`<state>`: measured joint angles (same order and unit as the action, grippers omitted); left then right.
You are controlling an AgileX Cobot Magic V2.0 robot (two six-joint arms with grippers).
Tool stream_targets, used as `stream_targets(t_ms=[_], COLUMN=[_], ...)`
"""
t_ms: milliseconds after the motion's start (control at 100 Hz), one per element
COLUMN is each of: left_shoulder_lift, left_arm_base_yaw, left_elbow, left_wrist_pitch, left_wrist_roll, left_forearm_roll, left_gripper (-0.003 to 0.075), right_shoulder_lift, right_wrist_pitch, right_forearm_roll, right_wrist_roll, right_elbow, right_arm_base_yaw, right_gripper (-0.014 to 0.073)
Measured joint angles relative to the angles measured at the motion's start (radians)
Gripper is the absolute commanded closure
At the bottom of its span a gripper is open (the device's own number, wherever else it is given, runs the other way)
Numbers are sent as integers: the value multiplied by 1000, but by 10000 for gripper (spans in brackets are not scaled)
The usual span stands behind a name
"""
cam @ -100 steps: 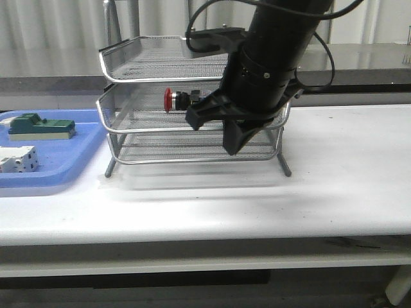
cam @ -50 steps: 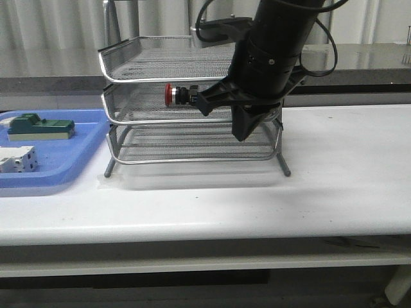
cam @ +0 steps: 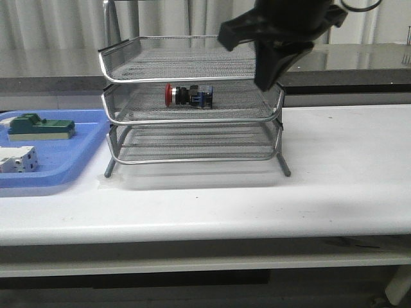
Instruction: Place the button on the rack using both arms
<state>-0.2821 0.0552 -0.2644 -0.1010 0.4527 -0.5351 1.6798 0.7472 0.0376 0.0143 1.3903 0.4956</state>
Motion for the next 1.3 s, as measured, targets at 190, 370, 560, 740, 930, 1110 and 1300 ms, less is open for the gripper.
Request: stream_targets(t_ms=[190,370,560,740,930,1110,1300], left_shoulder_lift=[0,0,0,0,0,0,0], left_arm_base_yaw=[0,0,0,0,0,0,0], left_elbow=[0,0,0,0,0,0,0], left_wrist_pitch=[0,0,0,0,0,0,0], left_wrist_roll=[0,0,0,0,0,0,0], left_forearm_roll=[-1,-1,-2,-2,-2,-2,-2], left_gripper=[741,741,741,741,741,741,741], right_shoulder_lift=[-177,-389,-644,-871,-1104,-1300,-1435], right_wrist_pitch=[-39,-115,-179,-223,-249,-249,-249], right_forearm_roll=[8,12,12,13,13,13,13], right_wrist_roll=[-4,-6,-14,-14,-14,-14,-14], right_elbow=[-153,-338,-519,-677,-826,-938,-980], right_arm_base_yaw=[-121,-246,-363,-409,-413,-414,-414], right_gripper=[657,657,657,657,657,657,659])
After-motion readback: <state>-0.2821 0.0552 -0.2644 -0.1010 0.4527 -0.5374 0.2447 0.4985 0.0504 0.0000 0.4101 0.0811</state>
